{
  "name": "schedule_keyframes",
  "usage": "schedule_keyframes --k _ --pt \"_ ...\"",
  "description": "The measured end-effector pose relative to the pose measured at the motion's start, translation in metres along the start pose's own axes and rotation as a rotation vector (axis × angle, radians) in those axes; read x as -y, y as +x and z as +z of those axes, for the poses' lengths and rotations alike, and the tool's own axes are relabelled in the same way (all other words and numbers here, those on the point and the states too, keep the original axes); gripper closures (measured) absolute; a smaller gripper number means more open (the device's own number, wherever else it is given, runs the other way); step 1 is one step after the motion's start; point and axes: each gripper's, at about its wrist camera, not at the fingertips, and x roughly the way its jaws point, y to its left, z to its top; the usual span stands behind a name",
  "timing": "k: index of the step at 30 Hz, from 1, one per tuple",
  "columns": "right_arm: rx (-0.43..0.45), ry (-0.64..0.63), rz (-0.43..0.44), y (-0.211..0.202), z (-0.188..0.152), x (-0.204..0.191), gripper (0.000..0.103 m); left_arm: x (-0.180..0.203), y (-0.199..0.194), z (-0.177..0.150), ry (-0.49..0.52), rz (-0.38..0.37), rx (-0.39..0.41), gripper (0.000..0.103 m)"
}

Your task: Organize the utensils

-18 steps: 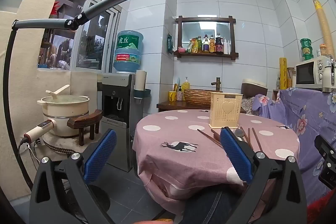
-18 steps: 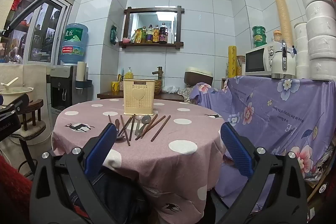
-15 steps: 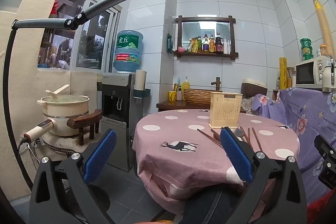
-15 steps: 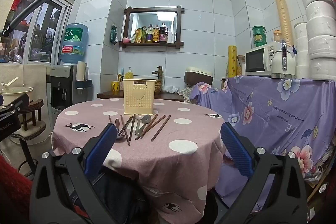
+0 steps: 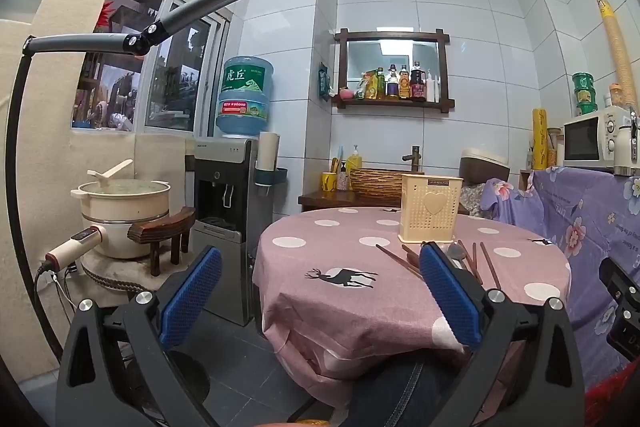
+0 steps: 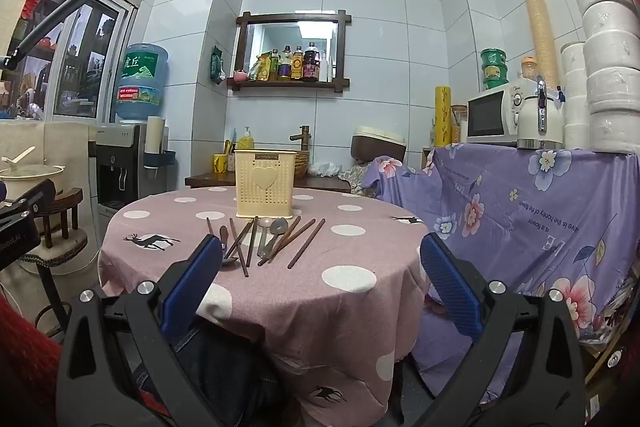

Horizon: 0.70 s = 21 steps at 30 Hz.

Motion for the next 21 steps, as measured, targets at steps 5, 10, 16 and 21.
schedule_keyframes --k 5,10,16,21 --pt "0.0 0.0 -0.001 -0.0001 -0.0003 -0.0002 0.005 -0.0013 0.0013 -0.0006 -0.002 0.001 -0.002 0.005" --pt "0.0 0.0 -0.001 -0.0001 -0.0007 -0.0002 0.005 -0.0019 -0.0011 -0.0002 -0.002 0.001 -0.001 0.005" --pt "-0.001 -0.001 -0.001 -0.0002 -0.0003 0.0002 0.005 -0.0011 0.0013 -0.001 -0.001 0.001 -0.004 0.005" --pt "-0.003 -0.001 0.0 0.0005 -0.0018 -0.0013 0.005 -0.0004 -0.0001 0.0002 0.001 -0.004 -0.006 0.005"
